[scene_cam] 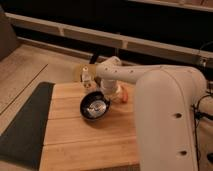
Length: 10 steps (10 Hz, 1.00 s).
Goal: Drag the ceramic bowl in a circle
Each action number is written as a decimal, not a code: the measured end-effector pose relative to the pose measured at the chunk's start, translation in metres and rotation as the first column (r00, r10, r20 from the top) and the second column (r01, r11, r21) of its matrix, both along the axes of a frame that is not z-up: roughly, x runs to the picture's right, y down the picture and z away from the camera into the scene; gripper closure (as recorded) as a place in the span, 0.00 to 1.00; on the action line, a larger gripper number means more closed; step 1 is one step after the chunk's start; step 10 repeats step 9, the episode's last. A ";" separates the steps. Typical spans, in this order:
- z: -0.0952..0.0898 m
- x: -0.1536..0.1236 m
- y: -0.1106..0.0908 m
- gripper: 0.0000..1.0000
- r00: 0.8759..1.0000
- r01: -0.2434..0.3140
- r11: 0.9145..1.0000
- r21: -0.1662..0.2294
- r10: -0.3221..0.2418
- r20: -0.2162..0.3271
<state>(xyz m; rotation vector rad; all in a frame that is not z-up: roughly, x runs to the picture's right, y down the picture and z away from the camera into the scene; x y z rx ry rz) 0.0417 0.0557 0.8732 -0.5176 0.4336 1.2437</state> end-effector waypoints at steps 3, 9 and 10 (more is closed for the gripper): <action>-0.009 0.018 0.005 0.39 0.999 -0.016 1.000 0.008 0.016 -0.052; 0.002 -0.005 0.037 0.20 0.996 -0.084 0.996 -0.040 0.083 -0.015; 0.002 -0.005 0.037 0.20 0.996 -0.084 0.996 -0.040 0.083 -0.015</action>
